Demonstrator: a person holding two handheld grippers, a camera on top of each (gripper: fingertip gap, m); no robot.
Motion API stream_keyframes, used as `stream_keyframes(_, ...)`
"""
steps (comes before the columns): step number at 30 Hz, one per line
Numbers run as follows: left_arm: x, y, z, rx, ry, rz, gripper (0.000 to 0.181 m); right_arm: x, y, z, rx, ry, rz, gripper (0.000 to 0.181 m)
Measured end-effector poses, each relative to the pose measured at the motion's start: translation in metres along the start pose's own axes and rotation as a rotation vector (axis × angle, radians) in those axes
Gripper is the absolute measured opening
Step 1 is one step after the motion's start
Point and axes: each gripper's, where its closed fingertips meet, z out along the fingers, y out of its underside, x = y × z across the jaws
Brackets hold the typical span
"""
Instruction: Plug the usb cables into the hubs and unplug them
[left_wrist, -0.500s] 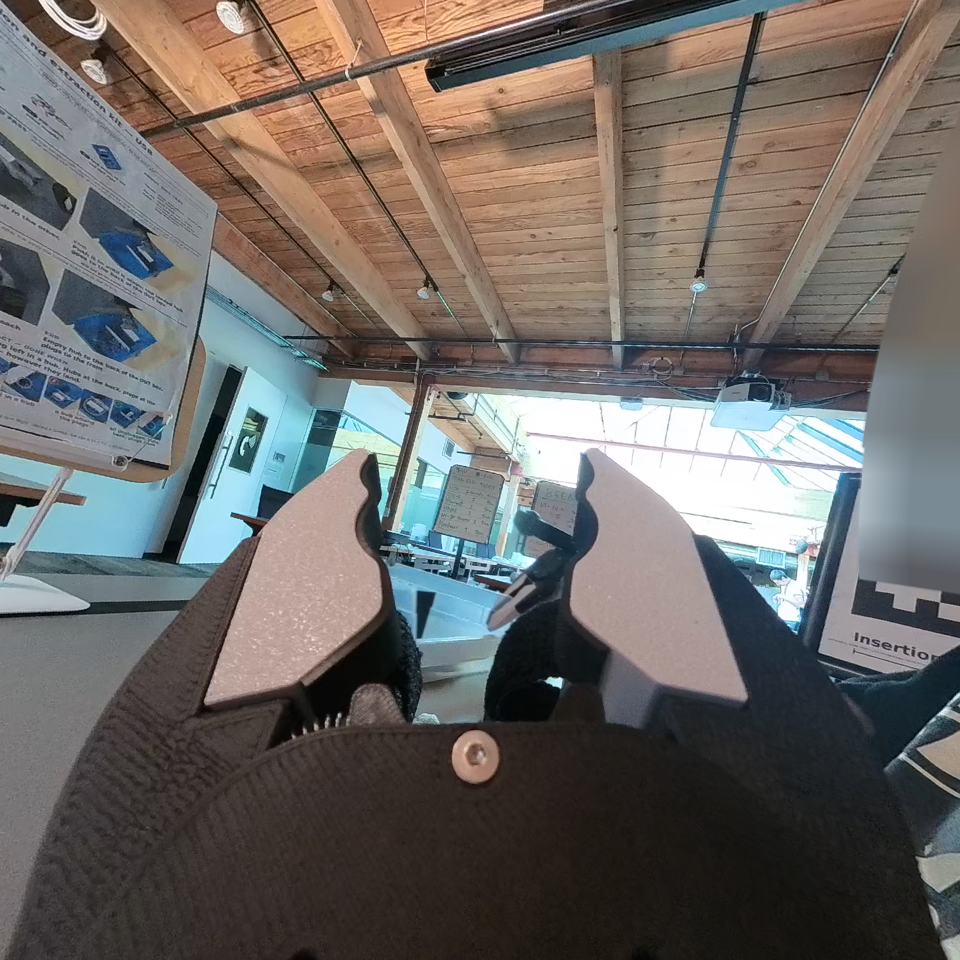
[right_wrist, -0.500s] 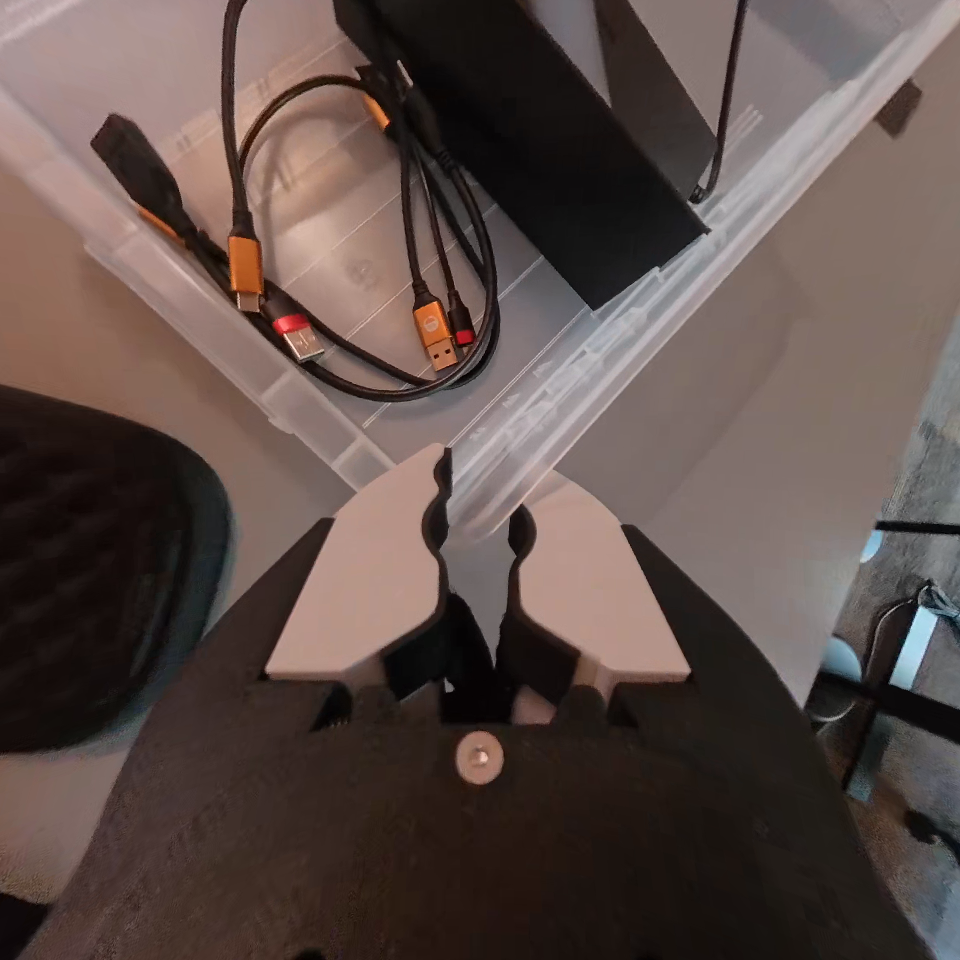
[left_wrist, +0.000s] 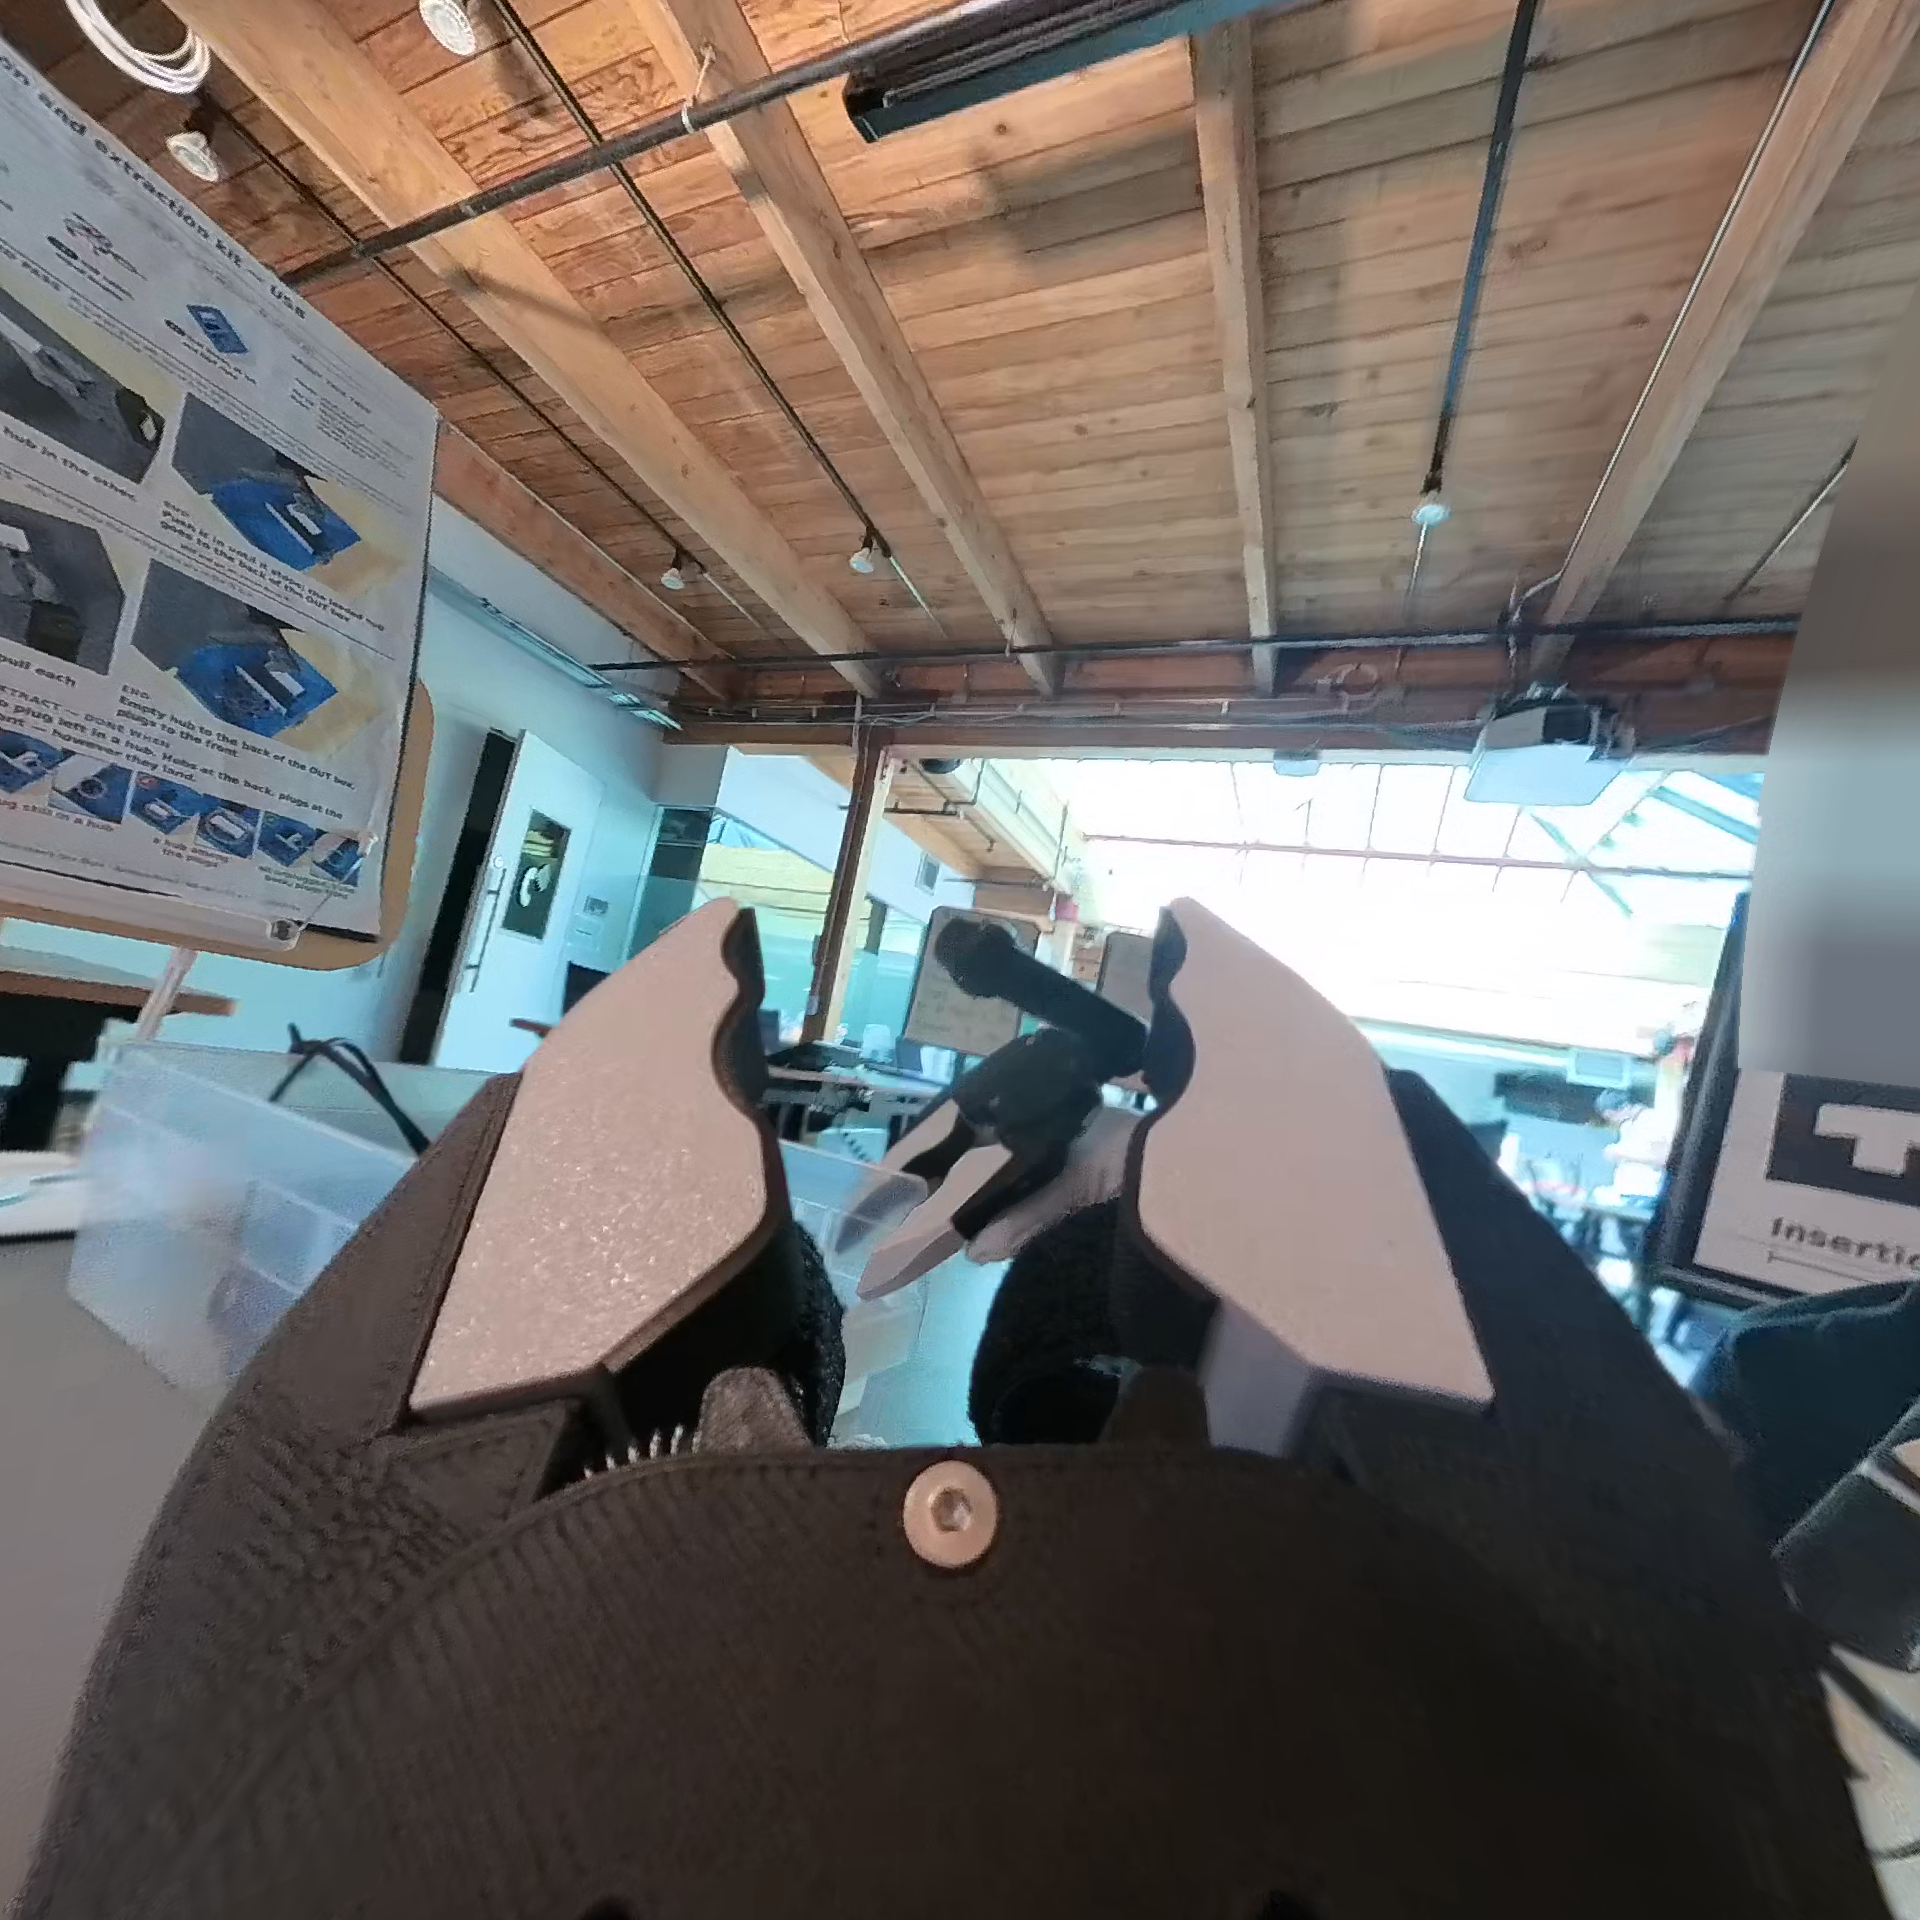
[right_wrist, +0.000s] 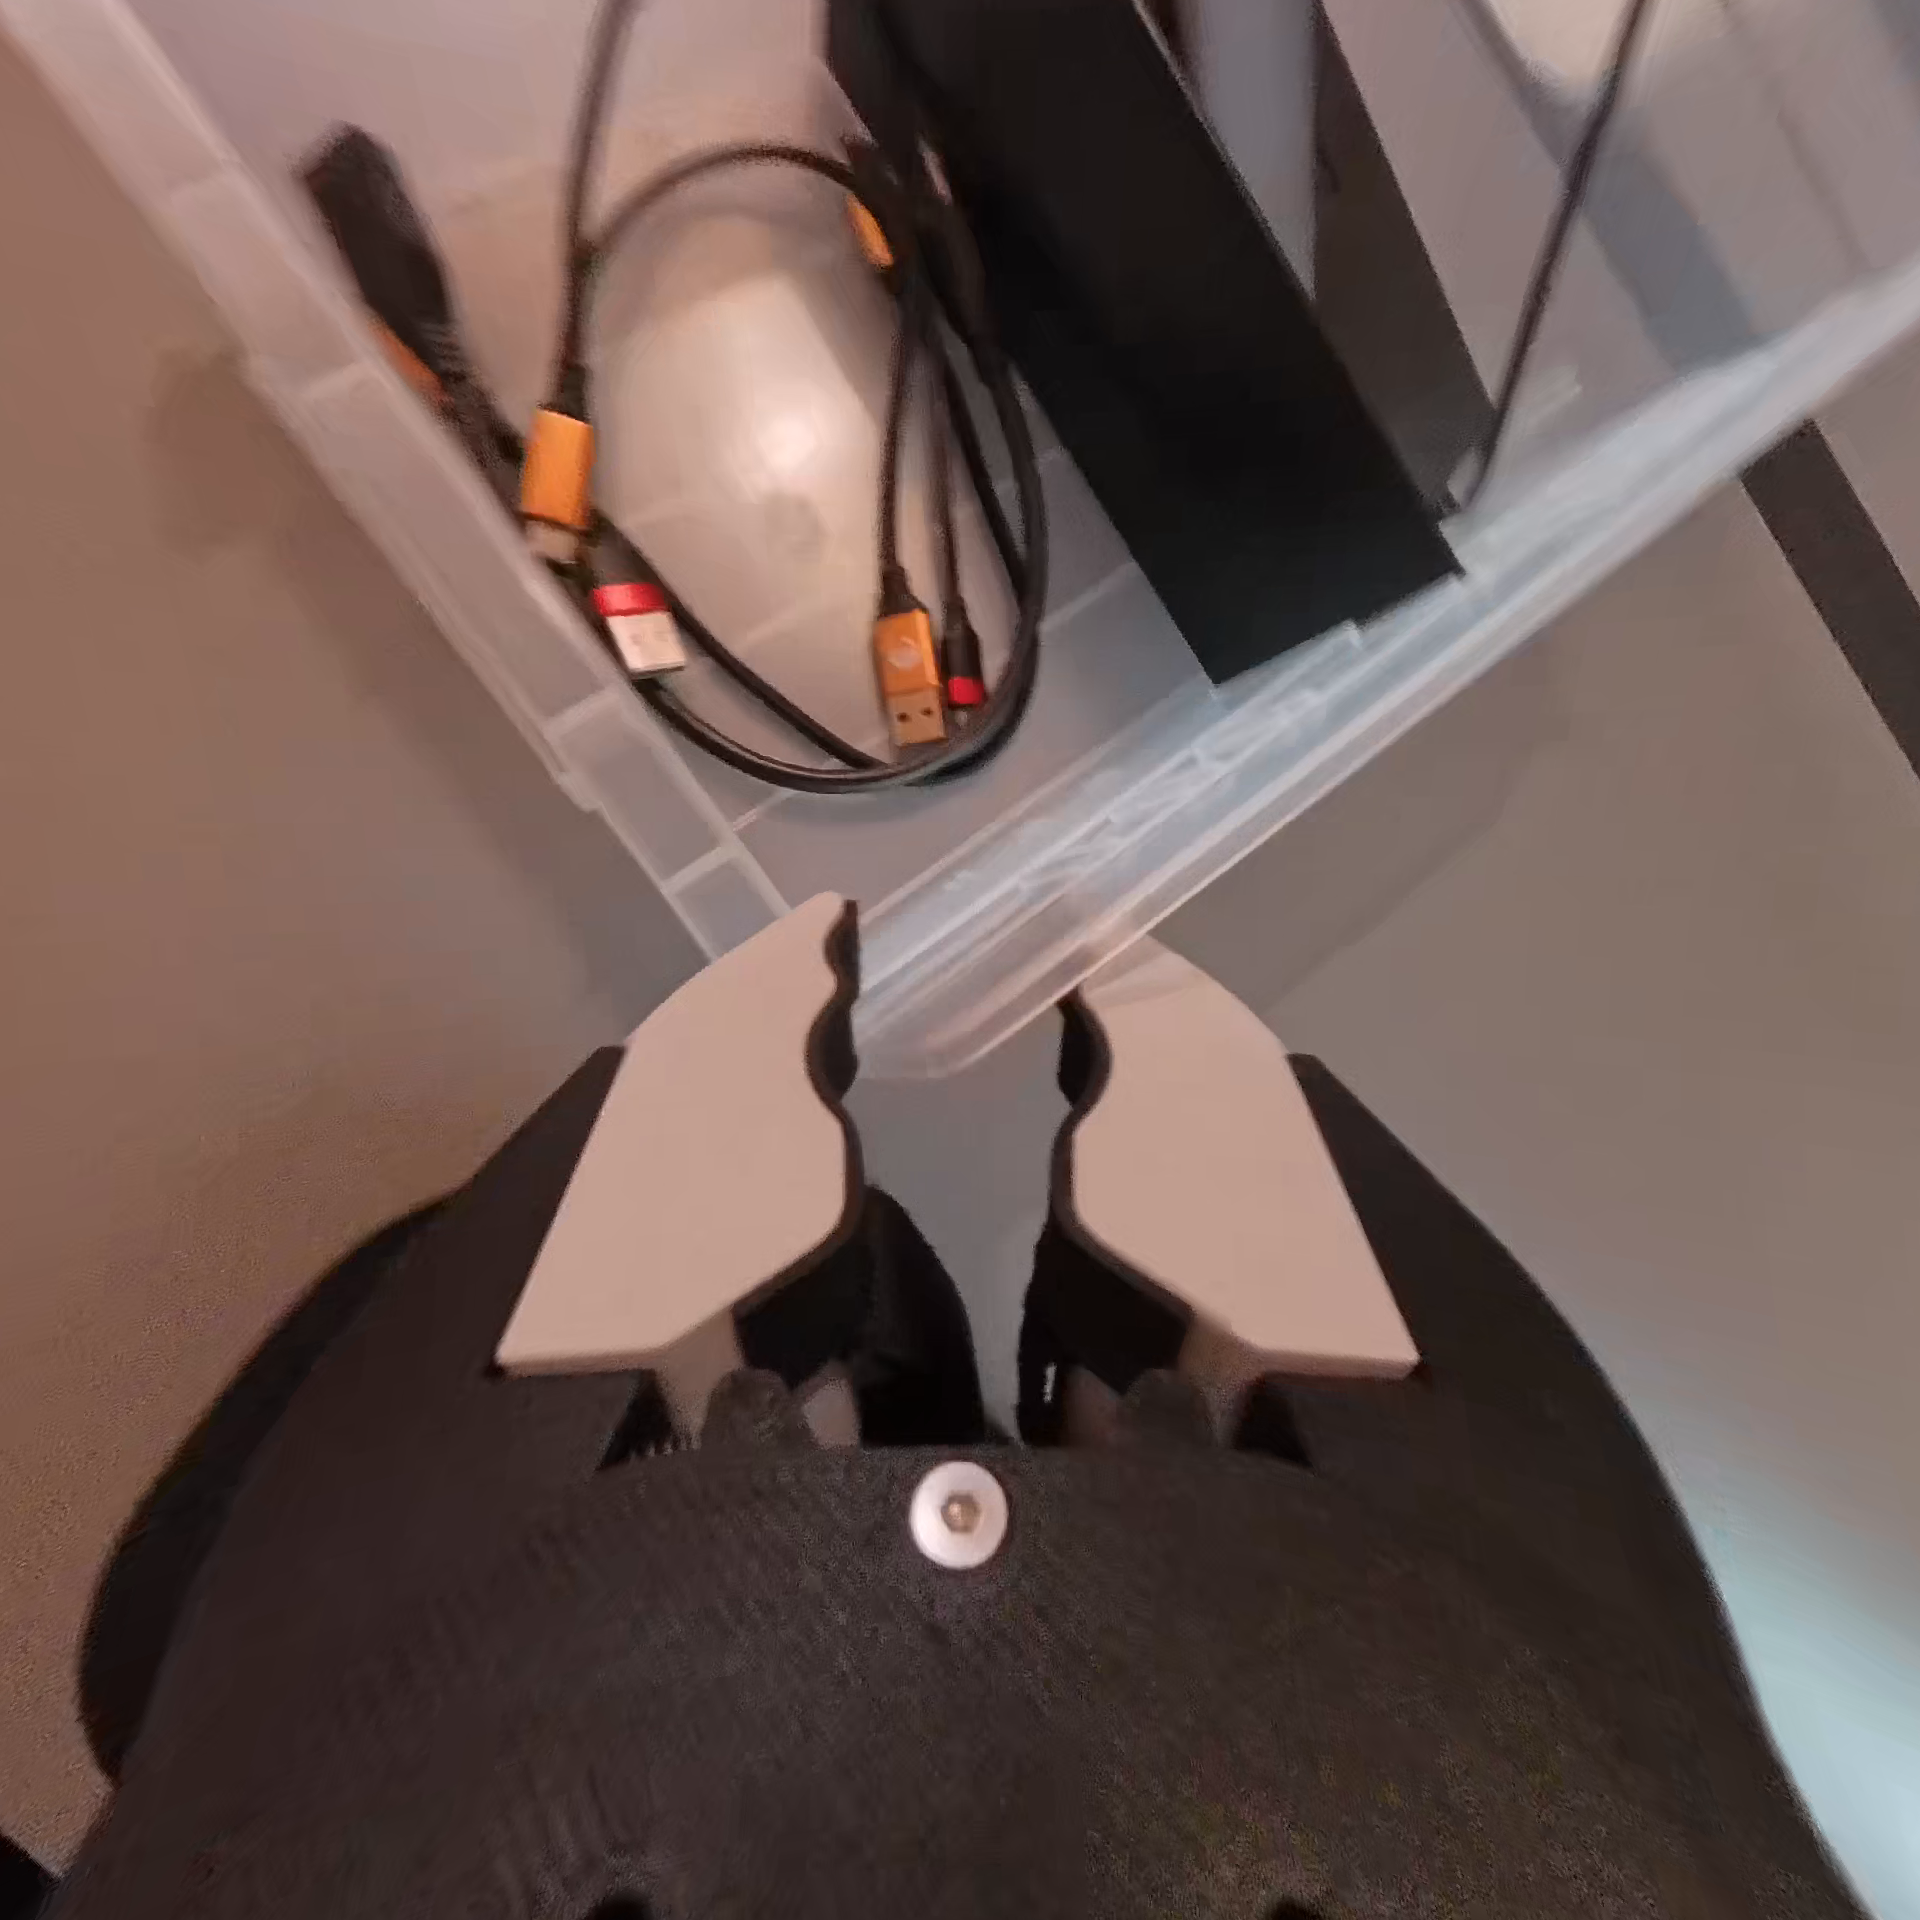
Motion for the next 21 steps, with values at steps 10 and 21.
stream_keyframes(10,-0.022,0.097,0.003,-0.813,-0.055,0.682,0.066,0.022,-0.050,-0.121,0.556,-0.032,0.065,0.072)
stream_keyframes(21,-0.121,0.161,-0.043,-1.583,-0.222,1.078,0.039,0.072,-0.002,-0.266,0.892,0.262,0.144,0.060)
